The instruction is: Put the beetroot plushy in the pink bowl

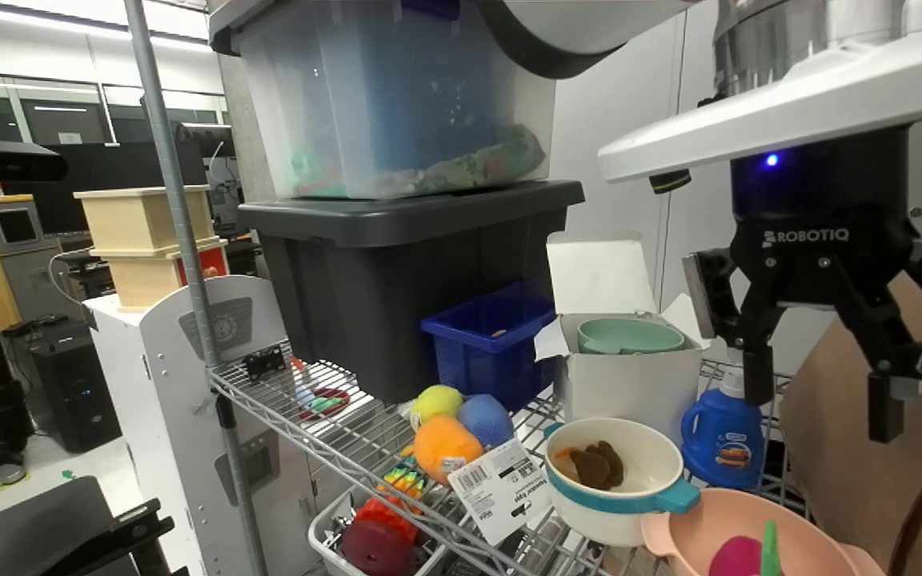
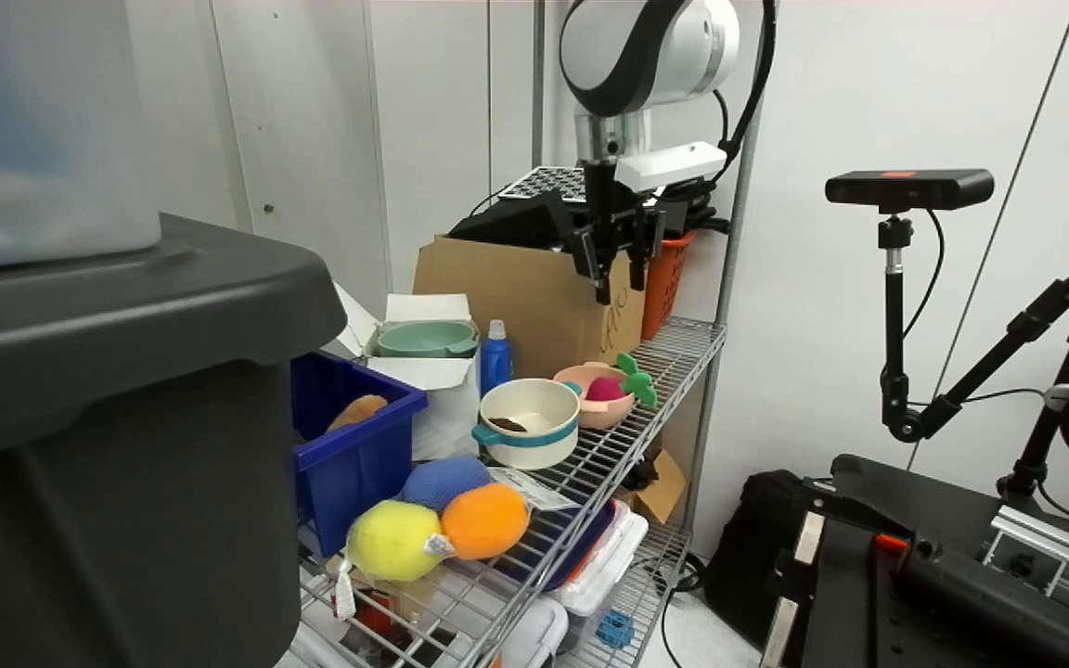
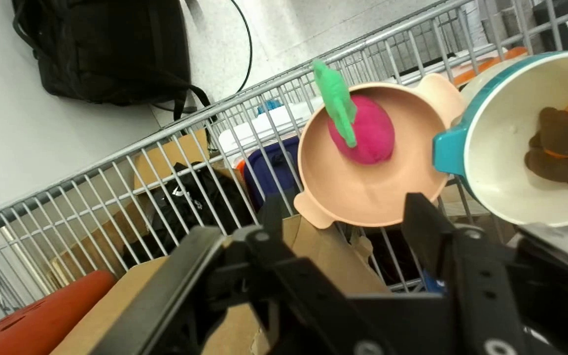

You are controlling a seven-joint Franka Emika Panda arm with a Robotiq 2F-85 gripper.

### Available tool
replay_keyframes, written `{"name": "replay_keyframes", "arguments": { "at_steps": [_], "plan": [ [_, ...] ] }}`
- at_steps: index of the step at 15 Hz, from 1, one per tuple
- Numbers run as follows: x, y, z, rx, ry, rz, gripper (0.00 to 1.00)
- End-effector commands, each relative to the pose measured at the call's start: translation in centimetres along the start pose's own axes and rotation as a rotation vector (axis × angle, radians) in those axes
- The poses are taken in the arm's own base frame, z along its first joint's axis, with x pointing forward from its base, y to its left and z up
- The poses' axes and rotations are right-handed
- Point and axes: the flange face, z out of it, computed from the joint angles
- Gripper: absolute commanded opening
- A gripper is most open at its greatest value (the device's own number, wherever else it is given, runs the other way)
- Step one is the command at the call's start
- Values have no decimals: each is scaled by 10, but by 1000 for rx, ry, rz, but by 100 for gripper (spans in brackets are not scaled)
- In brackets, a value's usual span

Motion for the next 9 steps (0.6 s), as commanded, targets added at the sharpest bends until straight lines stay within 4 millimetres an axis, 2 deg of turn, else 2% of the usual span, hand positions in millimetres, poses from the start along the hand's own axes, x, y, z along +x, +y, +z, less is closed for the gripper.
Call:
{"name": "replay_keyframes", "arguments": {
  "at_steps": [1, 3, 9],
  "plan": [
    [3, 9, -11, -1, -1, 23, 96],
    [4, 16, -15, 4, 5, 30, 100],
    [2, 20, -28, 15, 18, 25, 100]
  ]
}}
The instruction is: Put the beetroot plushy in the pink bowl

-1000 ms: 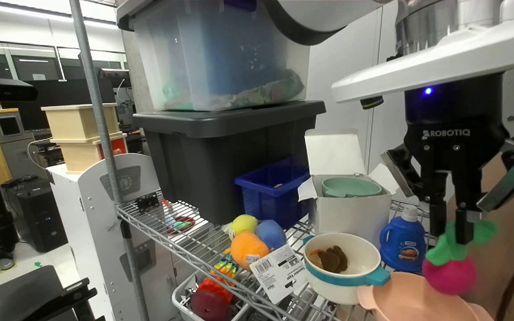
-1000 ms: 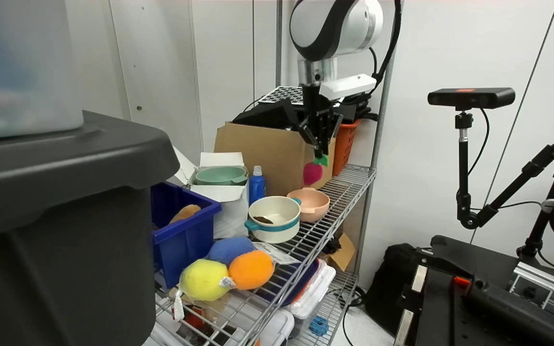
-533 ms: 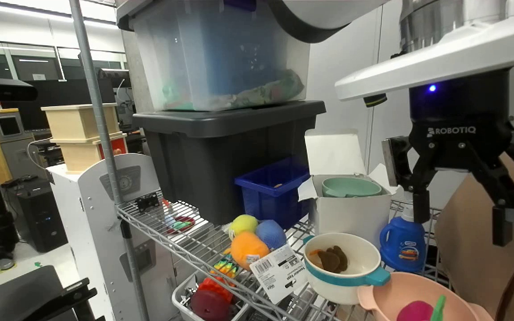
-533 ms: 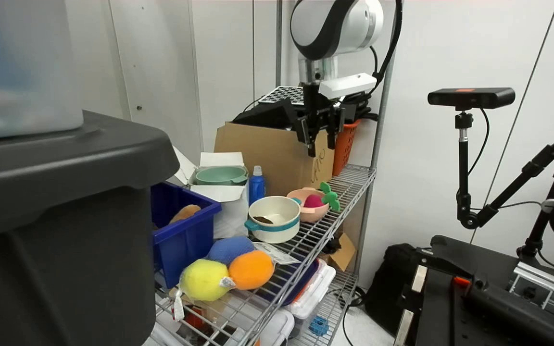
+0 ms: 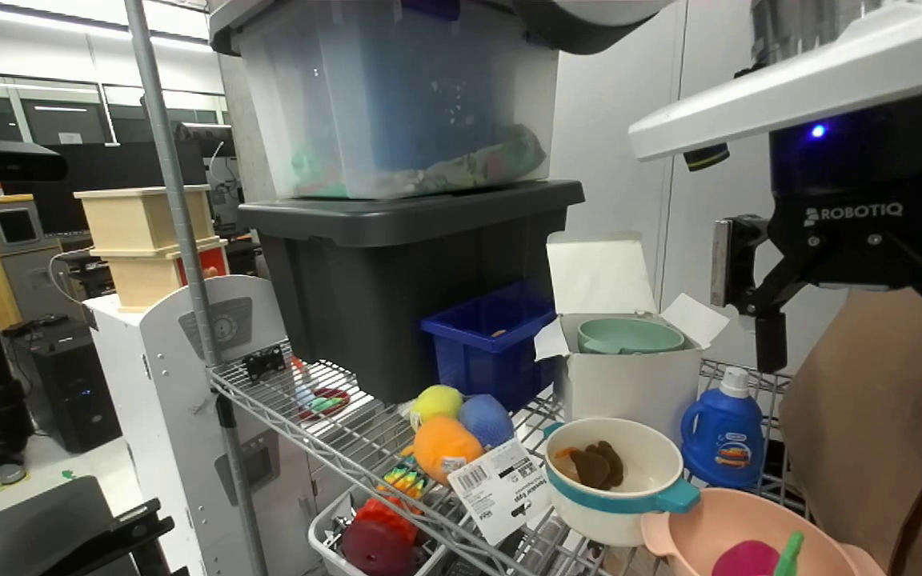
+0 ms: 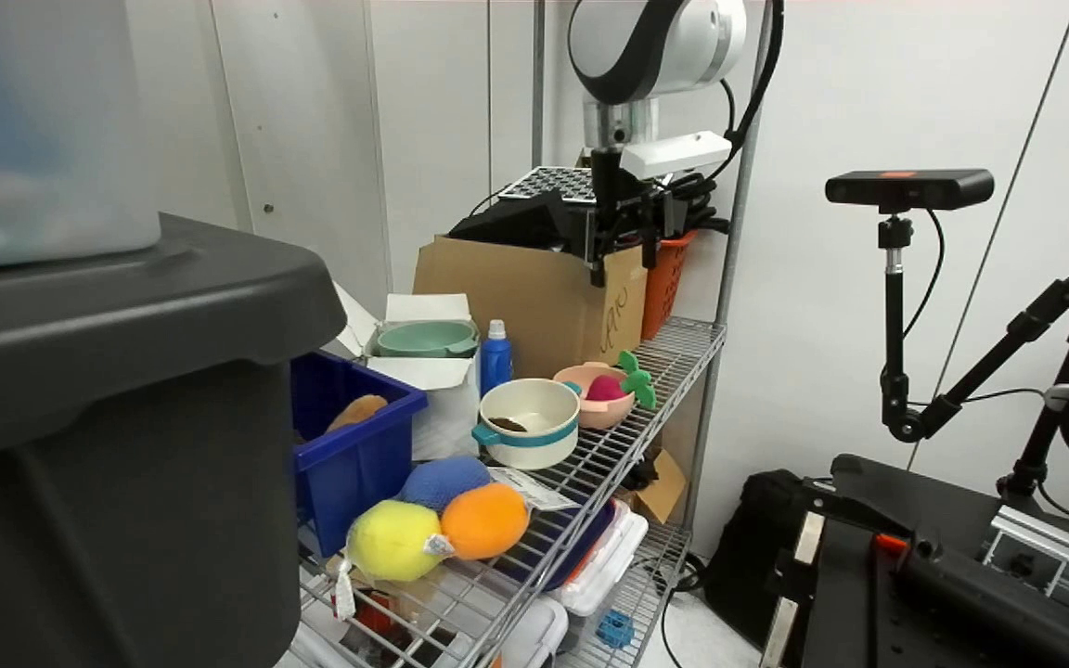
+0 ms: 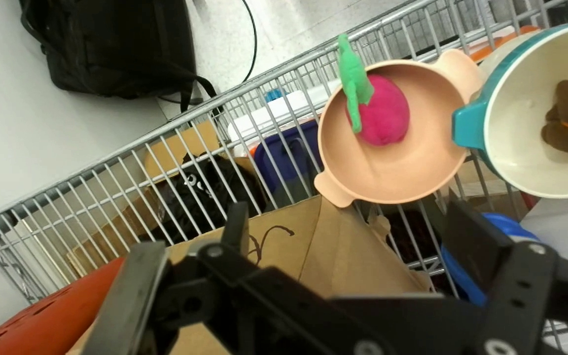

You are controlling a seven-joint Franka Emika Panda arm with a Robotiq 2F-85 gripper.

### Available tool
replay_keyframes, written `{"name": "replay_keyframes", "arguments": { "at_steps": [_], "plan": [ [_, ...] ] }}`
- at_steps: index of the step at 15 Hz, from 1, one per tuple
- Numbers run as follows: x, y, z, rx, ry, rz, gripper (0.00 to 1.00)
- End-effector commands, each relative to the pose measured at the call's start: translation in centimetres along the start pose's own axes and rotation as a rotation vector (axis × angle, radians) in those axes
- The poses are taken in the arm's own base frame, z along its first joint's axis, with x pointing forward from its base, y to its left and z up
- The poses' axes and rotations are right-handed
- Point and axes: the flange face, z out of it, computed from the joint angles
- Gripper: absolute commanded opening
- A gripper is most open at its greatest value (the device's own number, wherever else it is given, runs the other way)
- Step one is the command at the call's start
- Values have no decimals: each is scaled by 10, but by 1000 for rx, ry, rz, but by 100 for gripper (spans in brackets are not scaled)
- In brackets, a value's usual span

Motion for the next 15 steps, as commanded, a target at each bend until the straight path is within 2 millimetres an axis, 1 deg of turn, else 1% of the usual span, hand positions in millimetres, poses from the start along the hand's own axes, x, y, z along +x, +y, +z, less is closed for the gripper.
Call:
{"name": "replay_keyframes", "arguments": {
  "at_steps": [1, 5, 7, 10, 13, 15],
  "plan": [
    [-4, 1, -23, 18, 1, -6, 100],
    [-6, -9, -37, 28, 13, -20, 100],
    [-9, -19, -42, 34, 15, -33, 100],
    [-17, -43, -54, 51, 23, -69, 100],
    [-30, -73, -70, 72, 31, -116, 100],
    [-43, -97, -81, 88, 34, -155, 100]
  ]
}}
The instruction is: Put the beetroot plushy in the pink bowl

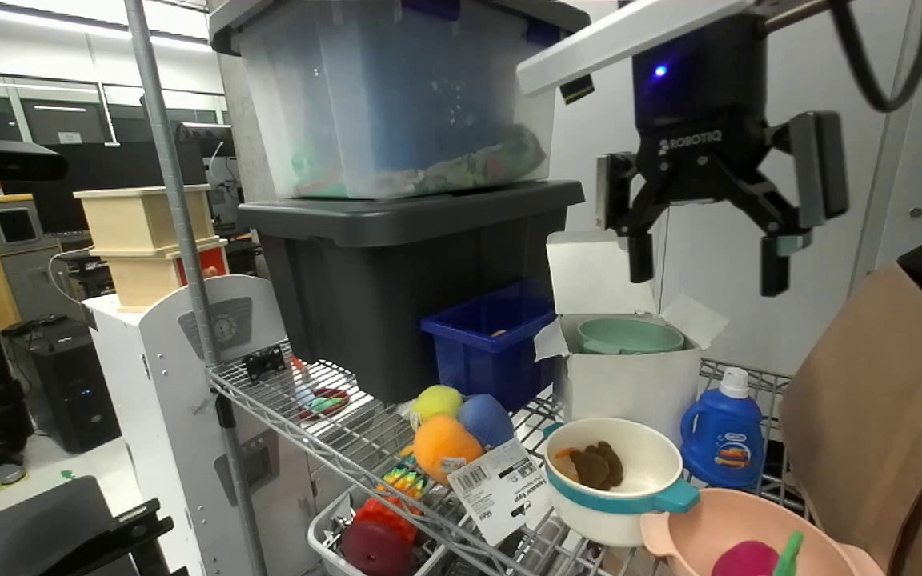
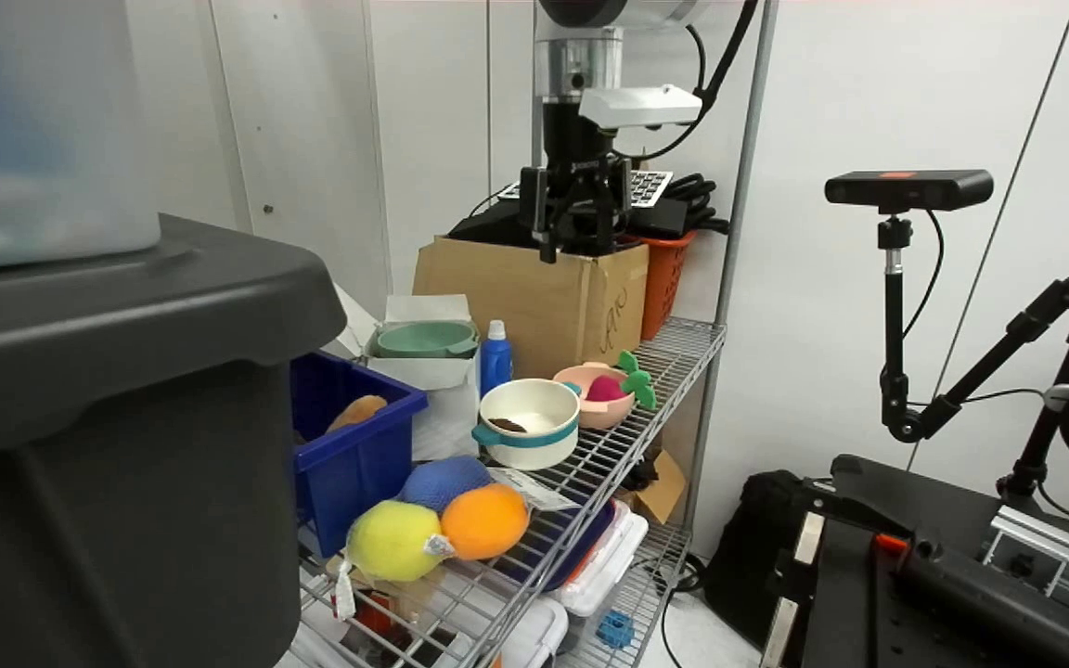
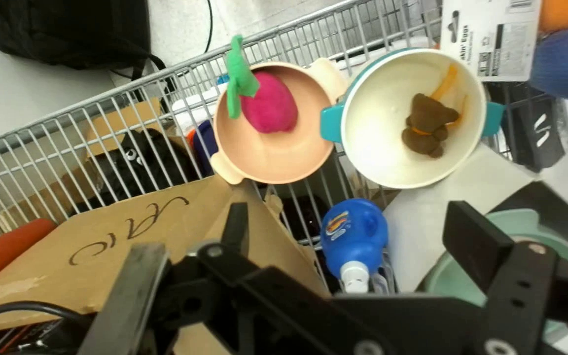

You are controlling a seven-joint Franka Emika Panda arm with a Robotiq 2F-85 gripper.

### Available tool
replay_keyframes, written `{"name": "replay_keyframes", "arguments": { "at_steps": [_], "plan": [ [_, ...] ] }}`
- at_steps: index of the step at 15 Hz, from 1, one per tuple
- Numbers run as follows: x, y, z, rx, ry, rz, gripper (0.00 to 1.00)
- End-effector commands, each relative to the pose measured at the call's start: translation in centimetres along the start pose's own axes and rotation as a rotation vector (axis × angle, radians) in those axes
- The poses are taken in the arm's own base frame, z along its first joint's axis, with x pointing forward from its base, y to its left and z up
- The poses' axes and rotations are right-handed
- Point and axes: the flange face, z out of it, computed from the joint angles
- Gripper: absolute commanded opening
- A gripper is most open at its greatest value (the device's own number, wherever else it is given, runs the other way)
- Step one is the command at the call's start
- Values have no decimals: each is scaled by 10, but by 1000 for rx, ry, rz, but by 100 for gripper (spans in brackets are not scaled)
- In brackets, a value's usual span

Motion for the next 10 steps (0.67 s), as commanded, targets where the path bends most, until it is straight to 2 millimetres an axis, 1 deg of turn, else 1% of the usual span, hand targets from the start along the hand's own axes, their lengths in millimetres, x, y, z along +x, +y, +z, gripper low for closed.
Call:
{"name": "replay_keyframes", "arguments": {
  "at_steps": [1, 3, 5, 8, 10],
  "plan": [
    [-27, -39, -26, 36, -3, -65, 100],
    [-38, -59, -39, 48, 4, -102, 100],
    [-45, -71, -47, 61, 8, -123, 100],
    [-61, -81, -59, 77, 10, -147, 100],
    [-74, -80, -66, 81, 18, -171, 100]
  ]
}}
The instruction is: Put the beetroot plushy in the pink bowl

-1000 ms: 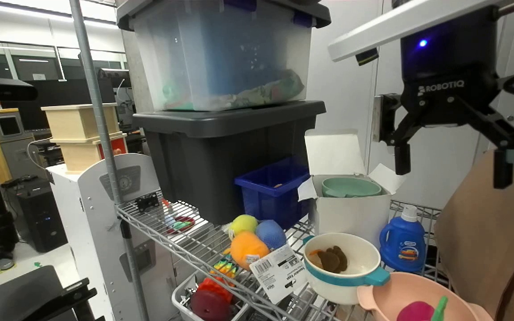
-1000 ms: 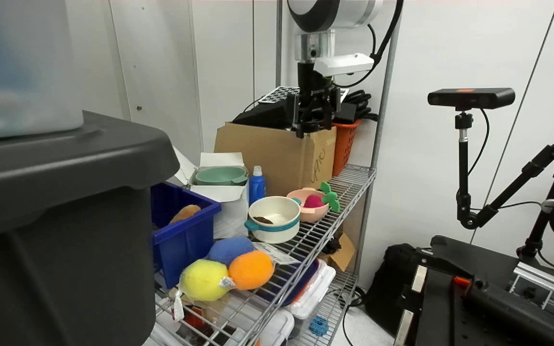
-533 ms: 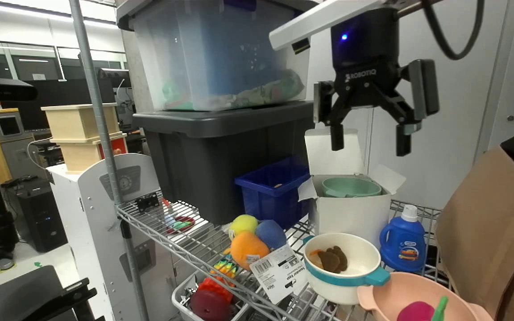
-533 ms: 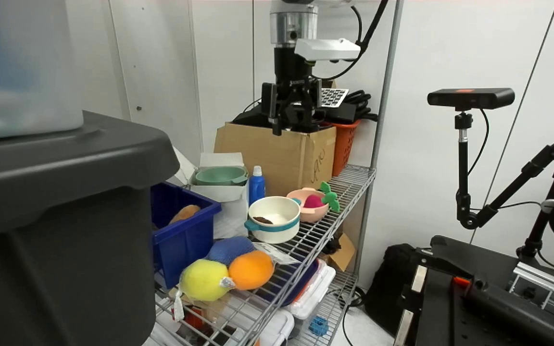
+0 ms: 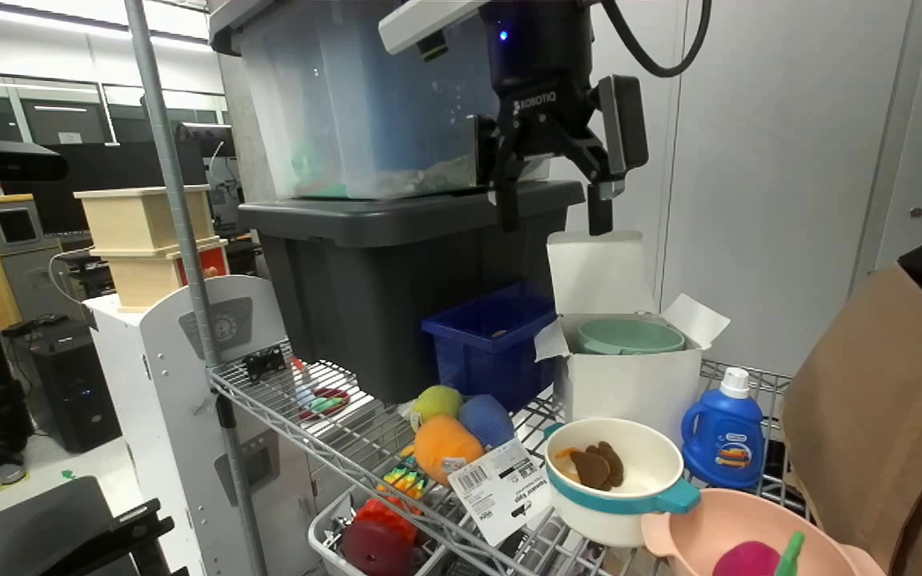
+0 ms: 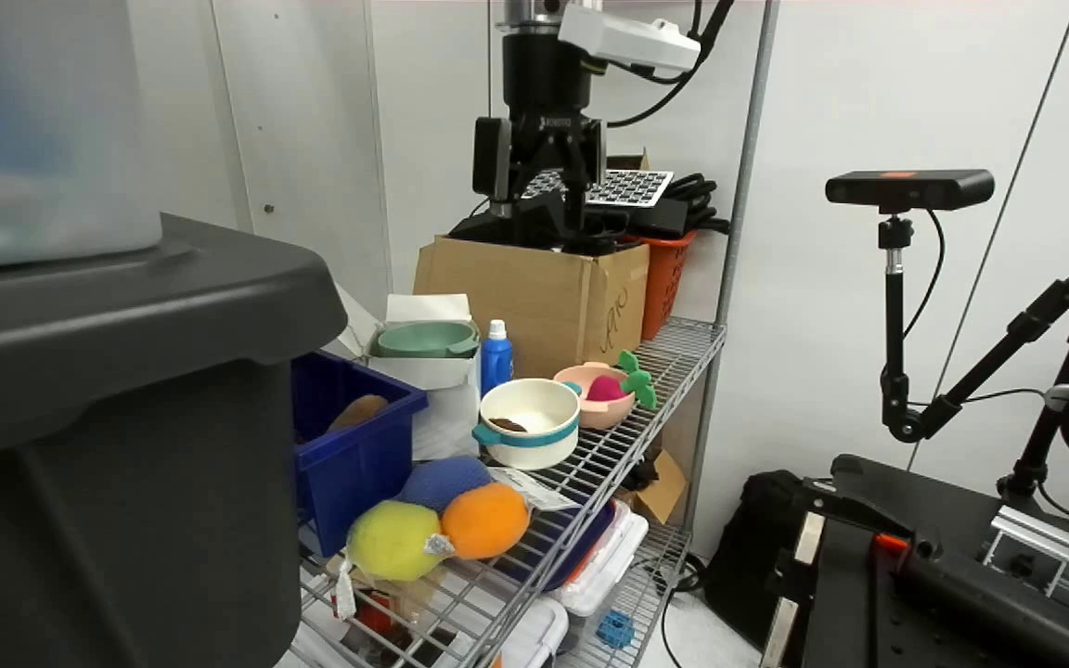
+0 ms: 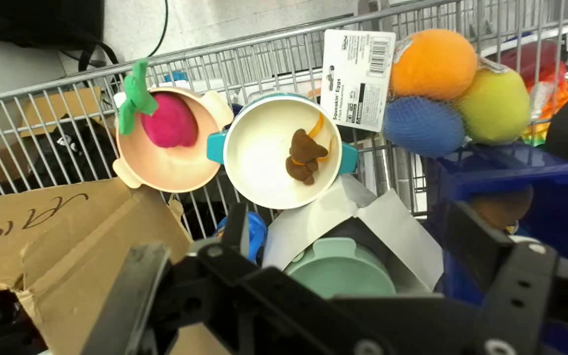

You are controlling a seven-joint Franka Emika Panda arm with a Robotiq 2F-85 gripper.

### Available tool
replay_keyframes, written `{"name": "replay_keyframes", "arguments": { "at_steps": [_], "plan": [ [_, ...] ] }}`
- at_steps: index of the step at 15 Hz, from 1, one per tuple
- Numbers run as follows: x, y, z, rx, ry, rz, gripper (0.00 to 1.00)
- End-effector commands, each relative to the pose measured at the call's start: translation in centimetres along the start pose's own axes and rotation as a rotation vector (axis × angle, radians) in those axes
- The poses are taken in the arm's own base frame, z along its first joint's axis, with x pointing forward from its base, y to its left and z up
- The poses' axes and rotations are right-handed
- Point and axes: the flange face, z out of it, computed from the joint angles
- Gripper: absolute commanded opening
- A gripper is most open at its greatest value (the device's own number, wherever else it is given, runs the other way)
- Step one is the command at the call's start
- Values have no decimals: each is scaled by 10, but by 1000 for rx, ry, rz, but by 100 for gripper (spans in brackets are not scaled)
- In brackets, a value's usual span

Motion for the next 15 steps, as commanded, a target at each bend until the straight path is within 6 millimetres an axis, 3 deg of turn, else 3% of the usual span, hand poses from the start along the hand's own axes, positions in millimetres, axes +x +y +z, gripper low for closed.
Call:
{"name": "replay_keyframes", "arguments": {
  "at_steps": [1, 9, 15],
  "plan": [
    [-31, -1, -21, 27, 3, -41, 100],
    [-100, 3, -43, 54, -16, -157, 100],
    [-162, -23, -39, 57, -33, -245, 100]
  ]
}}
